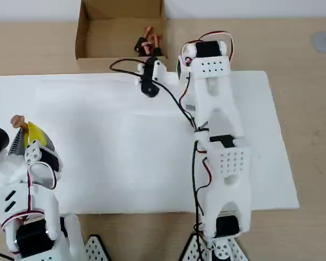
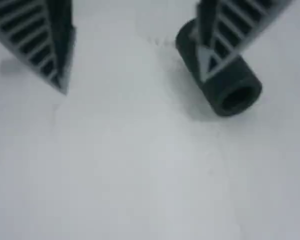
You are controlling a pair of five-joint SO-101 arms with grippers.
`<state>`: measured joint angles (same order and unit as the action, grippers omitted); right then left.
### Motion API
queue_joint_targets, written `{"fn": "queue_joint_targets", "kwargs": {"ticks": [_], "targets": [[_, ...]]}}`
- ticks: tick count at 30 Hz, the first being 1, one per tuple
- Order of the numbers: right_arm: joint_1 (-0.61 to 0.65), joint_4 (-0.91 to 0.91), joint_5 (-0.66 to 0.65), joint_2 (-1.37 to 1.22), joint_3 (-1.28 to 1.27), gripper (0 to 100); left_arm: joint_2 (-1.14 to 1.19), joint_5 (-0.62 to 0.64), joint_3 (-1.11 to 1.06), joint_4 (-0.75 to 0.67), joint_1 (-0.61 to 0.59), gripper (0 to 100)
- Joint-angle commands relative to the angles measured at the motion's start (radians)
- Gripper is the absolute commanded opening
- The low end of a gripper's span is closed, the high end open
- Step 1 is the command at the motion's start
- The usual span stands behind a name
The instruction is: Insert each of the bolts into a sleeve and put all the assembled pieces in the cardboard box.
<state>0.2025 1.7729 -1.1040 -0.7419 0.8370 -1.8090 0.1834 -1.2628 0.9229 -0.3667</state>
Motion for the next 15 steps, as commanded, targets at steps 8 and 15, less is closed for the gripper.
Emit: {"fn": "queue_joint_targets", "kwargs": {"ticks": [8,15], "targets": [[0.033,0.015,-0.023,0.414,-0.435,21.3,-0.012,-0.006,0.005,-0.015,-0.006,1],[-0.012,-0.038,-0.080,0.446,-0.541,21.3,-0.012,-0.006,0.005,-0.014,-0.006,1]]}}
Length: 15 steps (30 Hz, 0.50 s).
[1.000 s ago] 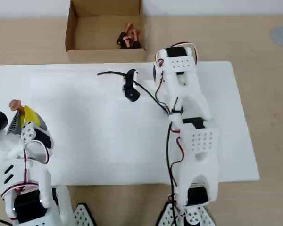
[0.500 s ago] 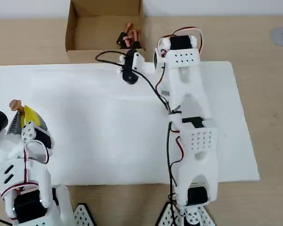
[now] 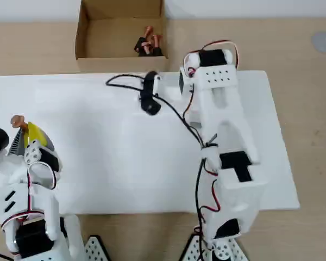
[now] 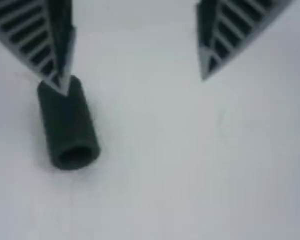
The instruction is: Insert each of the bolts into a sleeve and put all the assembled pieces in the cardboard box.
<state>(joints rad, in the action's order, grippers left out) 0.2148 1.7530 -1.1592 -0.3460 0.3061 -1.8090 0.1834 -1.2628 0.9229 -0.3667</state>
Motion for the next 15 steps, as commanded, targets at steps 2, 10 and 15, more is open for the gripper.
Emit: {"fn": "queue_joint_targets", "kwargs": {"ticks": [2,10,15], "targets": [[-0.024,-0.032,-0.026,0.019,-0.008,21.3,-0.012,-0.006,0.008,0.005,-0.005,1],[-0.051,-0.064,-0.026,-0.165,0.136,21.3,-0.012,-0.011,0.009,0.011,-0.006,1],[-0.091,-0.034,-0.025,-0.292,0.297,21.3,-0.013,-0.034,0.008,0.011,-0.006,1]]}}
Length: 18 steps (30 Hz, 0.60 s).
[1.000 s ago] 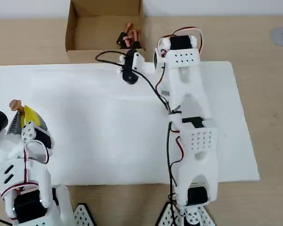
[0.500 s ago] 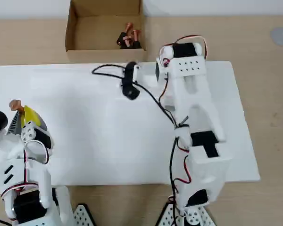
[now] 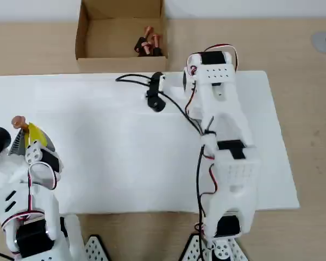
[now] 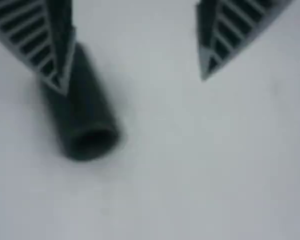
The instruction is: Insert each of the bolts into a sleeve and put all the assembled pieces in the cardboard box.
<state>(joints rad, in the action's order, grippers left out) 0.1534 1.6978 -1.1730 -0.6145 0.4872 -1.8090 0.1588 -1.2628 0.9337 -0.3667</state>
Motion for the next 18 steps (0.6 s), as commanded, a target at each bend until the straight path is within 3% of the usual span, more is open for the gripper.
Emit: {"fn": "queue_joint_targets", "kwargs": {"ticks": [1,18], "targets": [[-0.036,0.038,-0.011,-0.042,0.147,21.3,-0.013,-0.009,0.008,0.000,-0.006,1],[-0.028,0.077,-0.011,-0.193,0.254,21.3,-0.013,-0.009,0.008,0.000,-0.006,1]]}}
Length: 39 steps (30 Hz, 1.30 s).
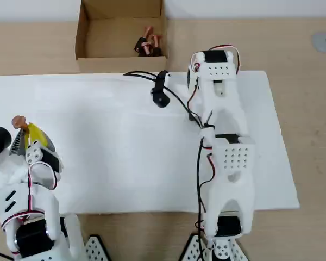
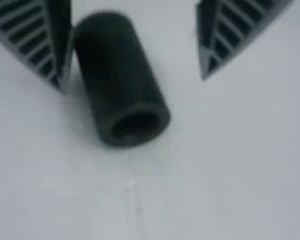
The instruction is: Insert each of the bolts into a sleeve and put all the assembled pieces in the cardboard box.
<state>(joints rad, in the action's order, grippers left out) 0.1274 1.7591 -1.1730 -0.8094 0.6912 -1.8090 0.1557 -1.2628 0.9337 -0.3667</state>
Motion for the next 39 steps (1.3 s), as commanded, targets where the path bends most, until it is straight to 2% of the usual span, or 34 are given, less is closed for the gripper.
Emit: {"fn": "queue_joint_targets", "kwargs": {"ticks": [1,10,18,30,32,35,39], "targets": [[-0.001,0.015,-0.011,-0.002,0.050,21.3,-0.013,-0.006,0.009,0.000,-0.006,1],[0.031,0.008,-0.011,-0.076,0.056,20.1,-0.013,-0.008,0.008,-0.005,-0.005,1],[0.028,0.008,-0.005,-0.120,0.053,0.7,-0.013,-0.008,0.014,-0.003,-0.005,1],[0.027,0.015,0.110,-0.016,0.087,1.0,-0.013,-0.008,0.031,-0.005,-0.003,1],[0.025,0.017,0.160,0.047,0.124,1.0,-0.012,-0.038,0.044,-0.005,0.035,1],[0.028,0.017,0.249,0.153,0.165,1.0,-0.012,-0.160,0.040,-0.005,0.157,1],[0.047,0.017,0.364,0.297,0.174,1.0,-0.013,-0.181,0.046,-0.009,0.242,1]]}}
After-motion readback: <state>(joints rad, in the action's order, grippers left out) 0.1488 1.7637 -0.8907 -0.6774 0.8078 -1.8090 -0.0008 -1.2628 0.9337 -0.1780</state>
